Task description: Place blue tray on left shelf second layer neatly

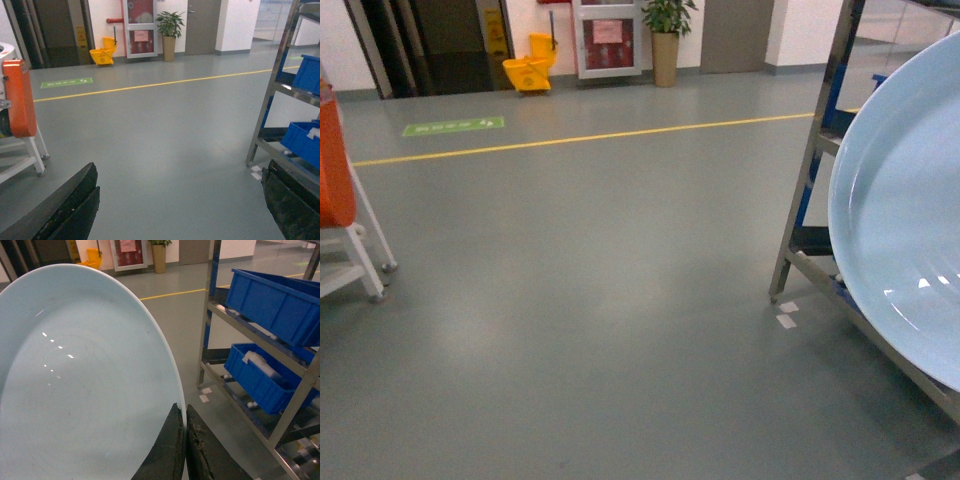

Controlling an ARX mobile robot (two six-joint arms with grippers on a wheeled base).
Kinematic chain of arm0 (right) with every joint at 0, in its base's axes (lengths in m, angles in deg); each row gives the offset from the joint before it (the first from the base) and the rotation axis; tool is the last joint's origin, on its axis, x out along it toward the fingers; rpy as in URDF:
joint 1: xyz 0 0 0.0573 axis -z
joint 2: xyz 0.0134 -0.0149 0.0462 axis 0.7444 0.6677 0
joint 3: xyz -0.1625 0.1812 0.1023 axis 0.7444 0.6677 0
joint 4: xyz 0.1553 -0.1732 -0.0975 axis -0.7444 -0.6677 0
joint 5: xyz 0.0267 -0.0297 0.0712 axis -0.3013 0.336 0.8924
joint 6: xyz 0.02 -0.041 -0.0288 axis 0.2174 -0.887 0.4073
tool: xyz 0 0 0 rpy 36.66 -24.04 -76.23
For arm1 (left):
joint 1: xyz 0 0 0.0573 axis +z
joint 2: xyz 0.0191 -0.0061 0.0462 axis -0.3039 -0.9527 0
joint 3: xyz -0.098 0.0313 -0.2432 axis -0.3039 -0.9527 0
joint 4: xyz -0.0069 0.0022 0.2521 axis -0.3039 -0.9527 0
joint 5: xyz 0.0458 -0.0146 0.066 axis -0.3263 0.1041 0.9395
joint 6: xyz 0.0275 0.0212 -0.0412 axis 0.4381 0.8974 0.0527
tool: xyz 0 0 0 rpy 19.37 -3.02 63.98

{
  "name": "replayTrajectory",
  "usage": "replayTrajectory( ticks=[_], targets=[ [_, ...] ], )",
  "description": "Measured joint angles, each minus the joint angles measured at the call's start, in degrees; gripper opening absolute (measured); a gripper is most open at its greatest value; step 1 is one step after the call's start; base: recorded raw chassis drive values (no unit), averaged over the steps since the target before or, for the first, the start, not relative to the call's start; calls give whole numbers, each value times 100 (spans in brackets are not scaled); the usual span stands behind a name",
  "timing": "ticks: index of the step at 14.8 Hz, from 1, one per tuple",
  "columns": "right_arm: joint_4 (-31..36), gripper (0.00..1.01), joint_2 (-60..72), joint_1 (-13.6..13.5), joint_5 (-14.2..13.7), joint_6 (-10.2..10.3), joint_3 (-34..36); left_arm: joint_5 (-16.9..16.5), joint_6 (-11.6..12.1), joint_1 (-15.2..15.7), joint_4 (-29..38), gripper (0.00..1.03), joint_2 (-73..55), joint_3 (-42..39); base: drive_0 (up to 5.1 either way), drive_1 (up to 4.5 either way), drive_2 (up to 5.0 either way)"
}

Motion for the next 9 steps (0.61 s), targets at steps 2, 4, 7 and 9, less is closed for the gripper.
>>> replayTrajectory(
  ticks=[2,4,7,9],
  targets=[
    [4,2,0,0,0,0,0,2,0,0,-9,98,0,0,-165,227,-556],
    [-4,2,-2,0,0,0,0,2,0,0,0,98,0,0,-178,214,-570],
    [0,2,-2,2,0,0,0,2,0,-2,-4,98,0,0,-161,234,-556],
    [15,2,-4,0,0,0,0,0,2,0,-4,98,0,0,-170,244,-585]
  ],
)
